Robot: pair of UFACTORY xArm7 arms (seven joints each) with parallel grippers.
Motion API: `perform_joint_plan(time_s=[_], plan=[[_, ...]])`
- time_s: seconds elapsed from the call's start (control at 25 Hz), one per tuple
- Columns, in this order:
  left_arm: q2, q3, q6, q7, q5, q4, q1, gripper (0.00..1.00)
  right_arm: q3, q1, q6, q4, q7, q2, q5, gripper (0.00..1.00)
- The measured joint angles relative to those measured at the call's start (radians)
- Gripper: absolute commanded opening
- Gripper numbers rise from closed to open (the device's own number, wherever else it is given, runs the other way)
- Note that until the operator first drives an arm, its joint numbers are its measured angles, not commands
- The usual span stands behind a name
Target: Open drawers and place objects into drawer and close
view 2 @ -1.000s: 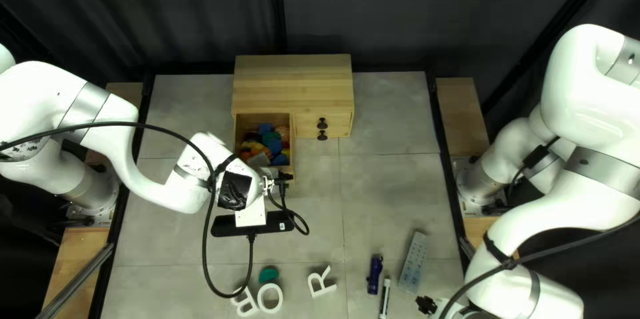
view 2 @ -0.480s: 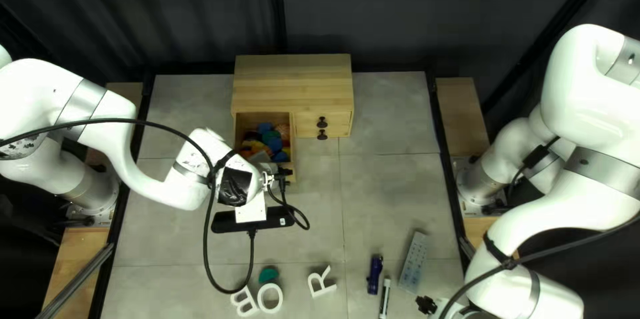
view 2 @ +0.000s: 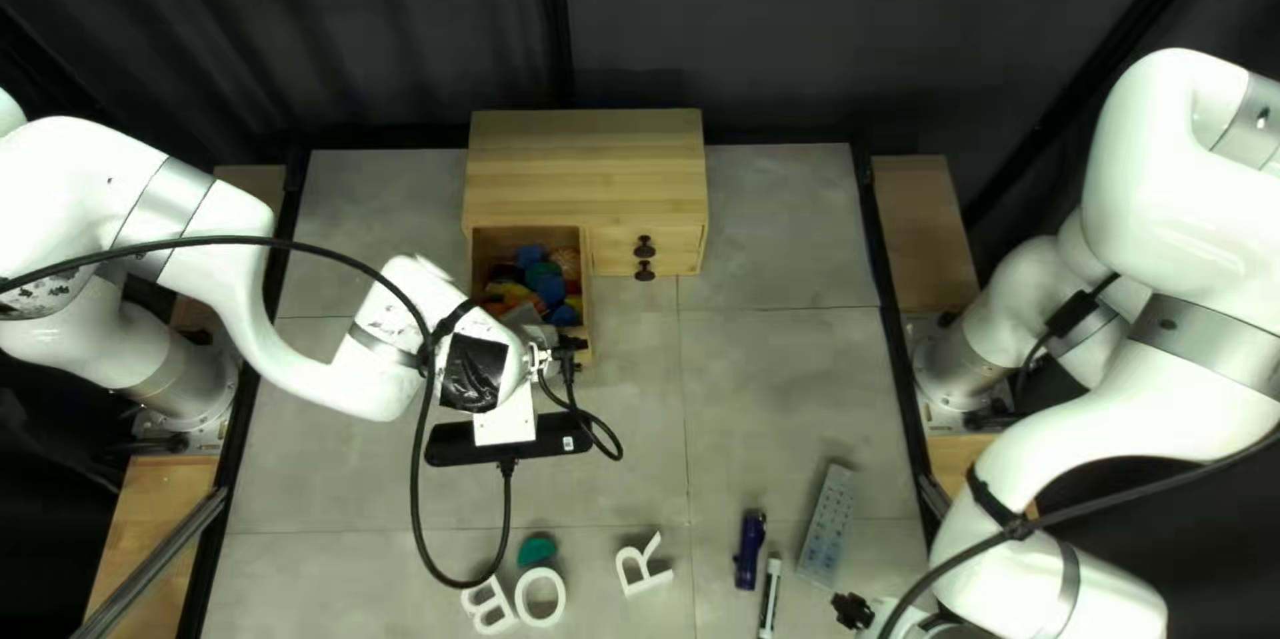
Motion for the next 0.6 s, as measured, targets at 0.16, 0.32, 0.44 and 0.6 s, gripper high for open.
perform_joint_plan(time_s=[0.16, 0.32, 0.44, 0.6], plan=[[0.006, -0.004, -0.003, -0.001, -0.003, 0.003, -0.004, 1.0, 0.0, 0.0, 0.0, 0.0, 0.0, 0.0, 0.0, 1.0], [0.006, -0.004, -0.007, -0.003, -0.01, -0.001, -0.003, 1.0, 0.0, 0.0, 0.0, 0.0, 0.0, 0.0, 0.0, 1.0], [0.015, -0.004, 0.001, -0.02, -0.011, 0.004, -0.005, 1.0, 0.0, 0.0, 0.0, 0.0, 0.0, 0.0, 0.0, 1.0], [0.037, -0.002, 0.023, -0.068, -0.002, 0.022, -0.017, 1.0, 0.0, 0.0, 0.0, 0.0, 0.0, 0.0, 0.0, 1.0]])
